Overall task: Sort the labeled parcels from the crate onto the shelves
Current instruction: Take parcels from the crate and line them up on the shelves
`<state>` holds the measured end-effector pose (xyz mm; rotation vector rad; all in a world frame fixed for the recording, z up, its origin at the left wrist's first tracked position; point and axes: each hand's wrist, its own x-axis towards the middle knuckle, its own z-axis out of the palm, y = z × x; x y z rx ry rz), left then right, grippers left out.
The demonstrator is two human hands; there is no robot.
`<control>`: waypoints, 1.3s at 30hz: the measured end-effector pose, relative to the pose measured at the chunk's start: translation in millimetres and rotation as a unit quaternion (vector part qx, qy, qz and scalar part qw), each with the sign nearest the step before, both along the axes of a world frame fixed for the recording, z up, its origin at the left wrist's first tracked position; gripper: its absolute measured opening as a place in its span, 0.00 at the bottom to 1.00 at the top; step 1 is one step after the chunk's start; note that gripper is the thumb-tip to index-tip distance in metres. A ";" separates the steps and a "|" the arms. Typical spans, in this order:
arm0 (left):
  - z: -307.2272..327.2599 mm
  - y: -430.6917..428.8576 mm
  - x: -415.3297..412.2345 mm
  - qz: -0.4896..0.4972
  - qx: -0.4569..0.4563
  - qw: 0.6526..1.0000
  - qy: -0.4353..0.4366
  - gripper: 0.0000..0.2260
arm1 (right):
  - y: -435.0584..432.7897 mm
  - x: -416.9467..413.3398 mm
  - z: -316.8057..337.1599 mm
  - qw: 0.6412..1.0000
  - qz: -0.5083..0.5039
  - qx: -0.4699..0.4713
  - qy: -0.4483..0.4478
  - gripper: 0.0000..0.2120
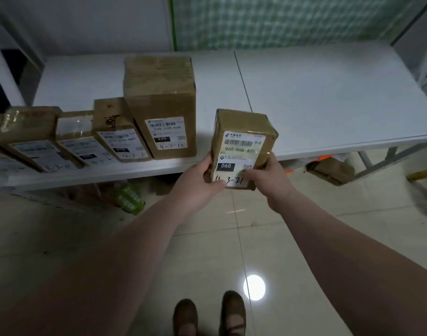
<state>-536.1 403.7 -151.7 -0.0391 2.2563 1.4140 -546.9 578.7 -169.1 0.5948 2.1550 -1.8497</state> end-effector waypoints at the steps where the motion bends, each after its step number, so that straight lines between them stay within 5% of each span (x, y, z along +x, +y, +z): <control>1: -8.2 2.2 -6.3 -0.001 0.003 1.000 0.003 0.30 | 1.5 -9.2 -8.6 1.000 0.006 0.024 0.015 0.23; 11: -66.2 1.3 -48.9 -0.001 -0.077 0.996 0.053 0.36 | -6.0 -68.2 -63.4 0.964 0.057 0.235 0.112 0.29; 21: -100.3 -4.5 -58.5 0.007 -0.111 0.993 0.030 0.41 | -21.6 -80.5 -106.7 0.963 -0.009 0.252 0.096 0.19; 29: -117.7 -19.1 -47.2 -0.006 -0.263 0.963 0.063 0.32 | -32.8 -81.2 -114.3 0.970 -0.015 0.231 0.076 0.29; 39: -119.4 -28.6 -54.0 -0.073 -0.336 0.938 0.042 0.33 | -38.2 -93.2 -114.6 0.969 -0.022 0.235 0.067 0.27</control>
